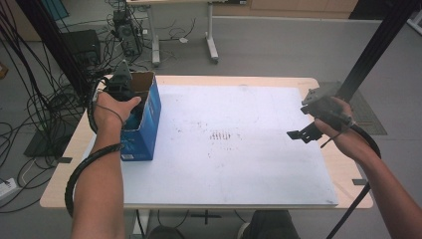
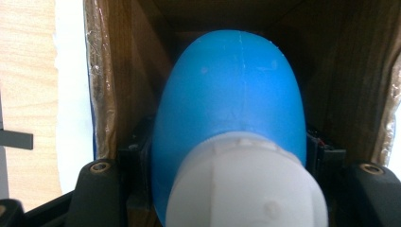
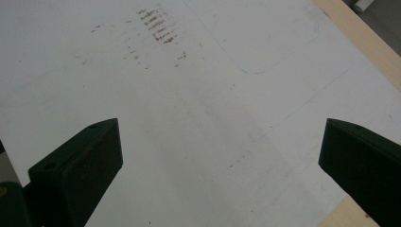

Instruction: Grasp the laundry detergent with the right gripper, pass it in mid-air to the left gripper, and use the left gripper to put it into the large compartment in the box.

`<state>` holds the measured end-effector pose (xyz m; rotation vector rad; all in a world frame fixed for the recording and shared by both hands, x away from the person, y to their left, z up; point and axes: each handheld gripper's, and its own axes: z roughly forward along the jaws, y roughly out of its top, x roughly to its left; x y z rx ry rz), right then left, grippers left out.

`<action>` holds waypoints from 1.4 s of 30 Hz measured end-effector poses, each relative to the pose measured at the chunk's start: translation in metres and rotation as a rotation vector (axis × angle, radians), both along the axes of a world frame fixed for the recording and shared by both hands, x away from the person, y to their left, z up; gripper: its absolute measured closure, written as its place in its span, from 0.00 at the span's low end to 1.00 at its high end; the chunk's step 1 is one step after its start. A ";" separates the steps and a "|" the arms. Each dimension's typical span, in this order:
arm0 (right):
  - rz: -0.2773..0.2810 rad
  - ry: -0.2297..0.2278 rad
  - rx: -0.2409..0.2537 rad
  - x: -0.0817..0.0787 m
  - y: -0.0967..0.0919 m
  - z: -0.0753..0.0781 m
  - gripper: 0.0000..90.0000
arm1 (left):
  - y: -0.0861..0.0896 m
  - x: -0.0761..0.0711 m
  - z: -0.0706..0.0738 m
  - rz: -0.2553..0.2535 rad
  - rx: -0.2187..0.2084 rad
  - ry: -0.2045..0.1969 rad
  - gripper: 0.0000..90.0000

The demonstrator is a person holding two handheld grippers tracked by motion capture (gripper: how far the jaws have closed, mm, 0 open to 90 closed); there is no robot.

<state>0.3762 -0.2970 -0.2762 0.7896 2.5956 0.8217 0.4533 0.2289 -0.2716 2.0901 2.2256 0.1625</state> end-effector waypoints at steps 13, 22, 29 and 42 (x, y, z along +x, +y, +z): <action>0.005 -0.001 0.000 0.000 0.001 0.000 0.00 | 0.000 0.000 0.000 0.001 0.002 0.000 0.40; 0.004 0.000 0.001 0.000 0.001 0.000 0.00 | 0.000 0.000 0.000 0.001 0.004 0.001 0.40; 0.004 0.003 -0.002 0.000 0.001 -0.001 0.00 | 0.000 0.000 0.000 0.003 0.002 -0.002 0.40; 0.012 -0.001 -0.007 0.000 0.002 0.001 0.00 | 0.001 -0.001 0.001 0.001 -0.001 -0.004 0.40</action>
